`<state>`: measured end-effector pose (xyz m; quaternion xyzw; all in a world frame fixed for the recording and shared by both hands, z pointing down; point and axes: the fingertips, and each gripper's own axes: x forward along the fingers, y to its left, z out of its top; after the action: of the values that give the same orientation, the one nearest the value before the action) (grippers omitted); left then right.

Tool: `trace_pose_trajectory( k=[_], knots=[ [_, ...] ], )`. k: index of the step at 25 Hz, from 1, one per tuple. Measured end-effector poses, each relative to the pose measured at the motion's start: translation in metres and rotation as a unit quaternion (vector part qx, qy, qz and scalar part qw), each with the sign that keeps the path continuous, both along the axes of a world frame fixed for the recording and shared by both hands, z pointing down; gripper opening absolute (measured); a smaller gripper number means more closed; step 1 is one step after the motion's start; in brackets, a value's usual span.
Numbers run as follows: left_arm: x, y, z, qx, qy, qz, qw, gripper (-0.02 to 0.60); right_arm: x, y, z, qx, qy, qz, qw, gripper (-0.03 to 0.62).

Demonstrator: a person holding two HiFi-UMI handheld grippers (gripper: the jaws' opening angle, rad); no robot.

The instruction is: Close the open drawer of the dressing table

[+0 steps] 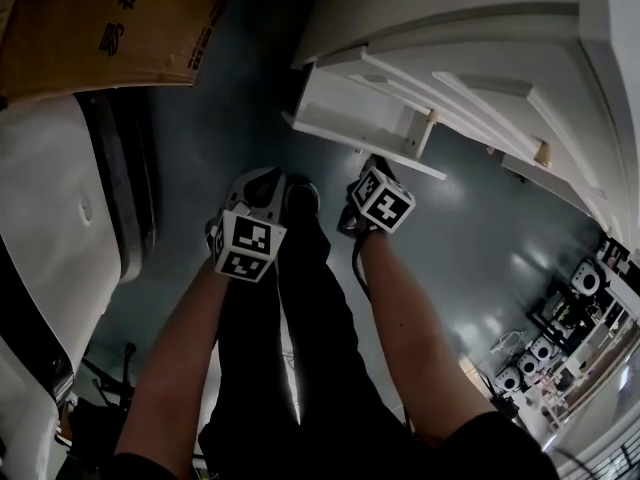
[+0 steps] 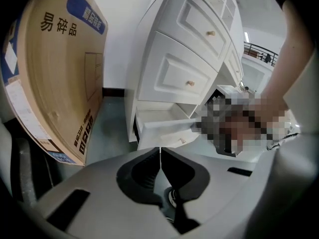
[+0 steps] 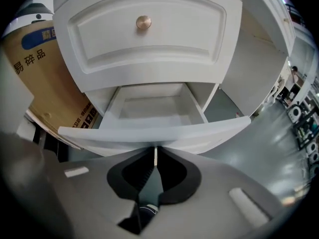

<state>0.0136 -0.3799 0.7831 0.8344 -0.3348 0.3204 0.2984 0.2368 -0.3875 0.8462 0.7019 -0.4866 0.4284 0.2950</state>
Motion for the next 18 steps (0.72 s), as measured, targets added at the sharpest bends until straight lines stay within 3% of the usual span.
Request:
trace_pose_trajectory(
  k=[6,11,18],
  knots=[
    [0.015,-0.009,0.001,-0.016,0.019,-0.03,0.9992,0.015,0.008,-0.029,0.0,0.031,-0.01,-0.013,0.999,0.018],
    [0.024,-0.021,0.002,0.0,0.009,-0.025,0.9996,0.015,0.012,-0.058,0.001,0.05,-0.035,-0.048,0.997,0.018],
    [0.03,-0.039,0.007,0.002,0.007,-0.039,0.9992,0.015,0.023,-0.085,-0.001,0.076,-0.023,-0.051,0.996,0.018]
  ],
)
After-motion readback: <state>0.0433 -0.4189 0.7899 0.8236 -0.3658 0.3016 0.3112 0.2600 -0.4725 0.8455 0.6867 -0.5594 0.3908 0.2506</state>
